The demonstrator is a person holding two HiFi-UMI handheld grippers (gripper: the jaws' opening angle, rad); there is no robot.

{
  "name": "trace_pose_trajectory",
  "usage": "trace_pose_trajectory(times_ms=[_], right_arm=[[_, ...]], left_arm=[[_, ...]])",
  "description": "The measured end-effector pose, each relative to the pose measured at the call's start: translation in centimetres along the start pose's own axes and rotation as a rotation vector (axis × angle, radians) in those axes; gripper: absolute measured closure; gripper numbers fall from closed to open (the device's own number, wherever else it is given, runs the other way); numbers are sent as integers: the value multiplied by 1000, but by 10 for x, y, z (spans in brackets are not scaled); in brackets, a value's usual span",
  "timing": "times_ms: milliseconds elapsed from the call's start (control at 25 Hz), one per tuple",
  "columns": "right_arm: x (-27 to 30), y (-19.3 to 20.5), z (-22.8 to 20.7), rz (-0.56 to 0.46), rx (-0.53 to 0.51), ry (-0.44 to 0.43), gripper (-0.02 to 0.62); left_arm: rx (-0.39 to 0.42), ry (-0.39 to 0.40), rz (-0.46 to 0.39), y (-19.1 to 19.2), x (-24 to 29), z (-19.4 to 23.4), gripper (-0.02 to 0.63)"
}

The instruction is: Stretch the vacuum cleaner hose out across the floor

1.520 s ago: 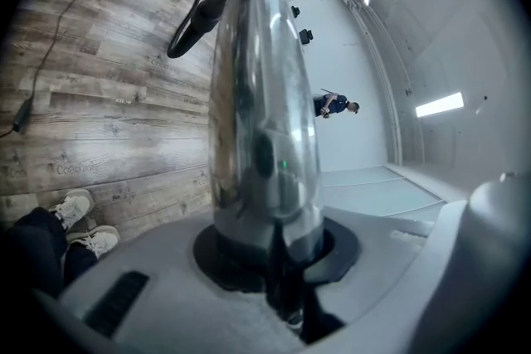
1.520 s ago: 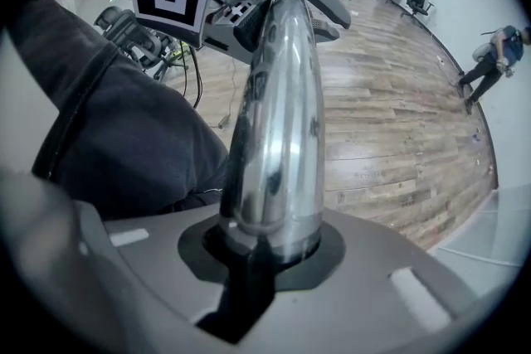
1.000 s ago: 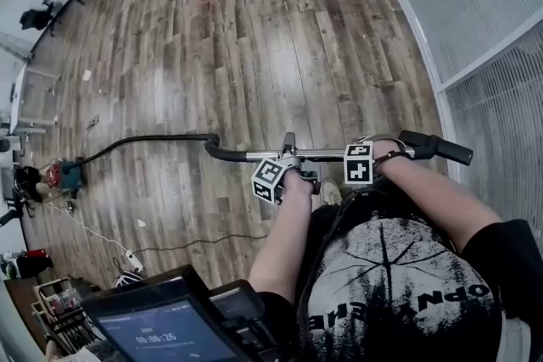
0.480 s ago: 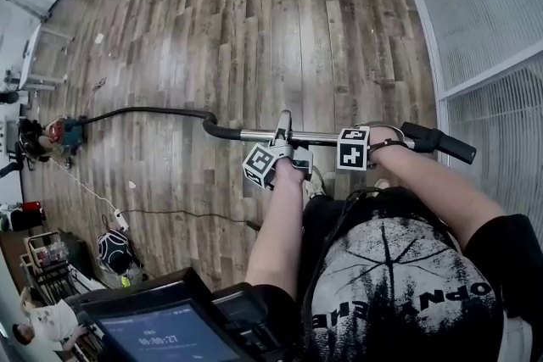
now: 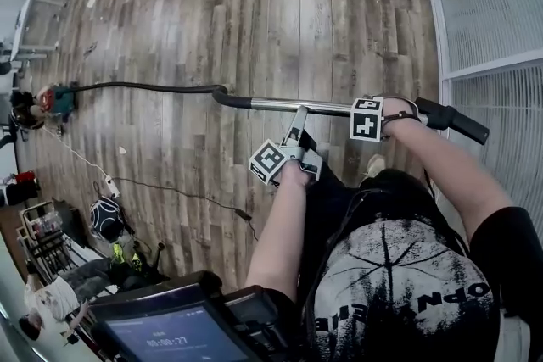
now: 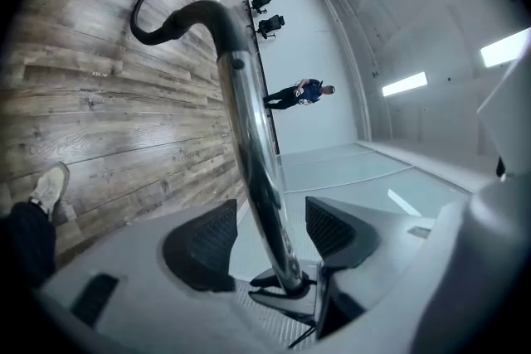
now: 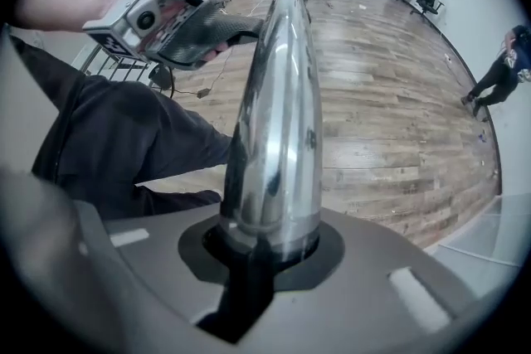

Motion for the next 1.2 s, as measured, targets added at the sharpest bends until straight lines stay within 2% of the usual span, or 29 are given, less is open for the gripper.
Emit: trace_pose_trajectory(times_ms=[160,320,400,600,760,1040,1200], right_arm=[[22,3,-13,6,40,-46,525],[61,14,-18,16,83,-88,525],[85,23,-19,28,98,-101,525],[162,58,-28,24,49,-63,525],[230,94,-41,16,45,-40,525],[356,165,-65,-32,55,20,526],[431,200,-82,-45,39,58,526]], left_arm=[[65,-28,28,-11,-28,9,393],[185,-13,50,-17,-40,21,559],[252,6,82,-18,-37,28,606],[327,88,141,-21,-9,63,606],[407,113,181,-28,32,105,606],[665,88,366,-17,112,204,606],[755,111,389,-5,148,259,606]])
Point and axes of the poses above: the fingertips, and each gripper's own axes: x forward along the fingers, z to its left, y out of its underside, the point moved 9 cm from there along -x, backward along the fingers, and after that the axes turned 9 degrees about -x, right-handed, at the moved point
